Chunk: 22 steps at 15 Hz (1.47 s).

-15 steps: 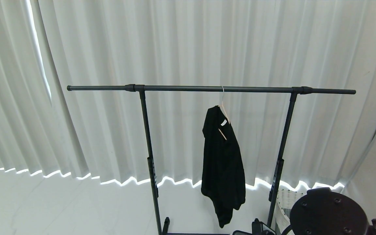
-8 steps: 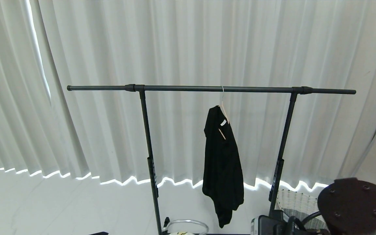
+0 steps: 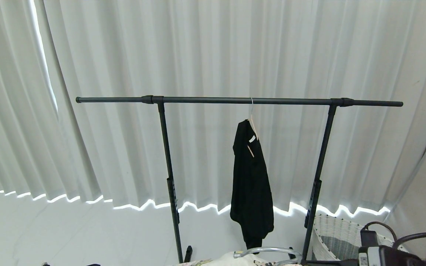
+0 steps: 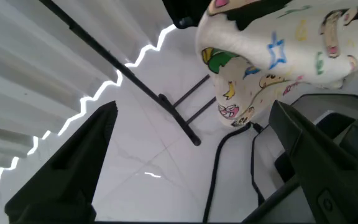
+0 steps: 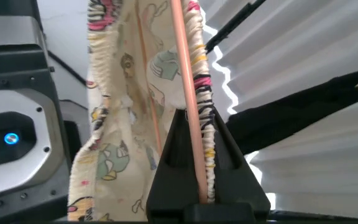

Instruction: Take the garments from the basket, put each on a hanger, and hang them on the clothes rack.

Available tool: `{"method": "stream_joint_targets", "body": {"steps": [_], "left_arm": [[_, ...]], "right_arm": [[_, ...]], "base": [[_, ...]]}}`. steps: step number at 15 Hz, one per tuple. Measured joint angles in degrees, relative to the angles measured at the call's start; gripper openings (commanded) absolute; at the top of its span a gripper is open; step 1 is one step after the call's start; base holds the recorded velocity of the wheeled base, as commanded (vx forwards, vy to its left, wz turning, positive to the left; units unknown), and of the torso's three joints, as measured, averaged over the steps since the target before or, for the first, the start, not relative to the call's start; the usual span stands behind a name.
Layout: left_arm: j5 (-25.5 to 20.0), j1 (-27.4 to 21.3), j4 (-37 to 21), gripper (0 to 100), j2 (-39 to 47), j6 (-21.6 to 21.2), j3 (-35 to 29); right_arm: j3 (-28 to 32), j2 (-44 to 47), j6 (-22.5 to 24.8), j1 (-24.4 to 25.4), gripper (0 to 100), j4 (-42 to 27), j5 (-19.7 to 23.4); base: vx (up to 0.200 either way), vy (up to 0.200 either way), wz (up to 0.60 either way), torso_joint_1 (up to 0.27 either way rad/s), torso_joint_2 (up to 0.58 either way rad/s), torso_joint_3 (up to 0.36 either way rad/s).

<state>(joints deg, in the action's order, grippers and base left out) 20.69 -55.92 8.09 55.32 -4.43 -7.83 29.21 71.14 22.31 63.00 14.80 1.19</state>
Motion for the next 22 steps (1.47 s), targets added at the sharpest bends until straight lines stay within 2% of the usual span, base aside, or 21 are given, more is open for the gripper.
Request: {"method": "stream_joint_targets", "body": {"steps": [5,8,9,11,18,22], "left_arm": [[-7.86,4.22,0.09,100,4.35,0.93,-4.79],[-8.53,7.68,0.05,100,5.97,0.99,-5.18],[-8.57,9.29,0.06,0,6.31,0.99,-5.36],[-8.59,11.15,0.06,0,6.69,1.01,-5.57],[-8.62,12.84,0.06,0,7.68,0.99,-5.47],[-8.46,21.53,0.06,0,10.17,0.79,-5.01]], "right_arm": [[-0.16,-2.44,1.45,0.37,0,4.17,0.28],[-0.16,-2.77,1.74,0.48,0,4.24,0.35],[-0.07,-2.84,1.8,0.52,0,4.27,0.37],[-0.05,-2.9,1.89,0.59,0,4.3,0.37],[-0.02,-3.15,1.78,0.45,0,4.33,-0.05],[-0.18,-3.95,1.61,-0.52,0,4.28,-0.16]], "base": [[0.0,0.0,0.0,0.0,0.0,0.0],[0.0,0.0,0.0,0.0,0.0,0.0],[0.0,0.0,0.0,0.0,0.0,0.0],[0.0,0.0,0.0,0.0,0.0,0.0],[0.0,0.0,0.0,0.0,0.0,0.0],[0.0,0.0,0.0,0.0,0.0,0.0]]}}
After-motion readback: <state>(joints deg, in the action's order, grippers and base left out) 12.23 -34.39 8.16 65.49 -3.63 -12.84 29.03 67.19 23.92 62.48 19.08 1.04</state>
